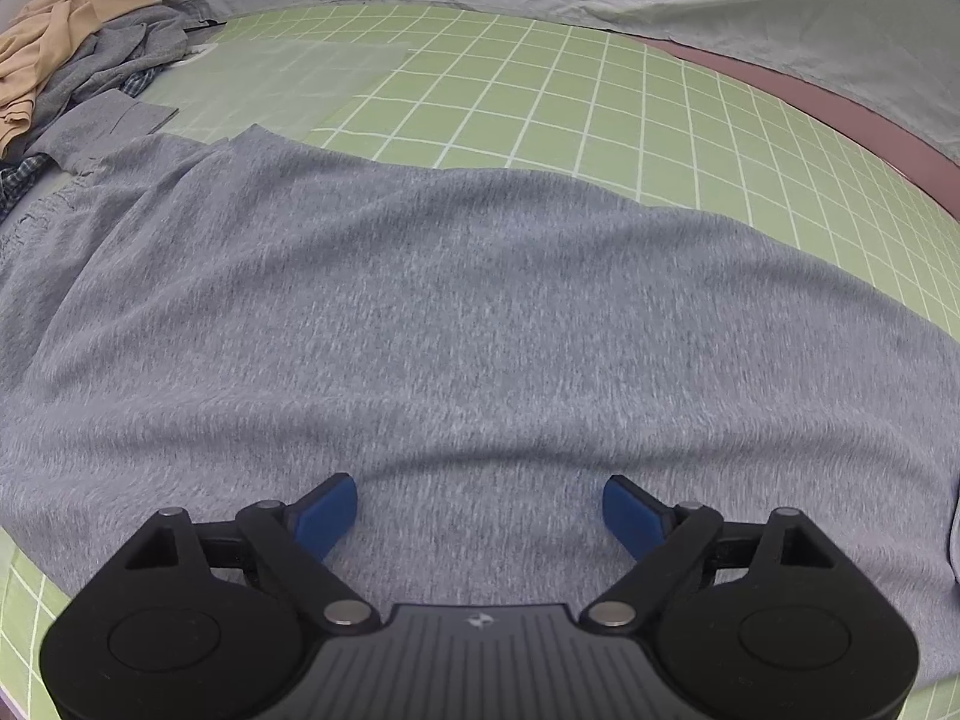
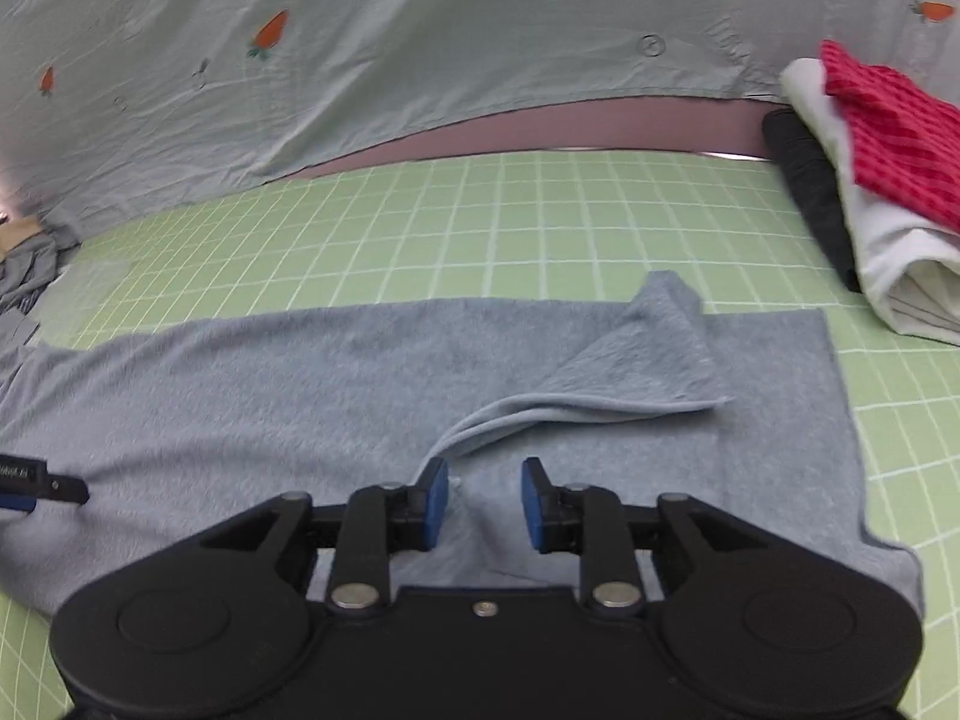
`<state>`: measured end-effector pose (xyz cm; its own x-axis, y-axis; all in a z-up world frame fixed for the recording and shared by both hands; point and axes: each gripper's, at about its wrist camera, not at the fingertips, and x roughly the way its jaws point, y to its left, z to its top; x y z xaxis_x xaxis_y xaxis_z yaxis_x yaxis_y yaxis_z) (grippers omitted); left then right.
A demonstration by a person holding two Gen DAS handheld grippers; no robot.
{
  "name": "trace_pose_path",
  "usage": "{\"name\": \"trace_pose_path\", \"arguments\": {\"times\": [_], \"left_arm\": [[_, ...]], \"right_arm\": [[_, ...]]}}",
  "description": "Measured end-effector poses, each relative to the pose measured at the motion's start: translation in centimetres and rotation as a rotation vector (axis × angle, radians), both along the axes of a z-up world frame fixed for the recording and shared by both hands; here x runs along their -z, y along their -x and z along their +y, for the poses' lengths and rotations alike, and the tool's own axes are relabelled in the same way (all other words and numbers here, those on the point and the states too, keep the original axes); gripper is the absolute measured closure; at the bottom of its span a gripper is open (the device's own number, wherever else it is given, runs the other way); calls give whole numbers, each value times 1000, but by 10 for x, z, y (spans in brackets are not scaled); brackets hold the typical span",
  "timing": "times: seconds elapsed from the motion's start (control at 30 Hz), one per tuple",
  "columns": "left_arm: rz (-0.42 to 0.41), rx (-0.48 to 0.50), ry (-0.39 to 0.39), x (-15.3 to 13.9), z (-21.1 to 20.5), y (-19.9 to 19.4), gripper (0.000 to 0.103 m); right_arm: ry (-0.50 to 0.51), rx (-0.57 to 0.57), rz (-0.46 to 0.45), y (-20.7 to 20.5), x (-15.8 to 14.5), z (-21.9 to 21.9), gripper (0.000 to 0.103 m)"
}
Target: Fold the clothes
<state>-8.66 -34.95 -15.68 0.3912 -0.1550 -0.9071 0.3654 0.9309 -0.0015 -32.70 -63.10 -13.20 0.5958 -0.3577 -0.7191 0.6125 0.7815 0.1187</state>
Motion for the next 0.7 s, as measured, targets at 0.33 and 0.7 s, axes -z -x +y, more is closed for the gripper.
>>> {"name": "trace_pose_path", "arguments": {"times": [0.33, 0.7], "left_arm": [[11, 12, -20, 4, -7, 1, 3], [26, 16, -26, 4, -9, -1, 0]], "right_arm": [[9, 511, 83, 112, 26, -64, 58], [-88, 584, -22, 132, 38, -59, 103]]}}
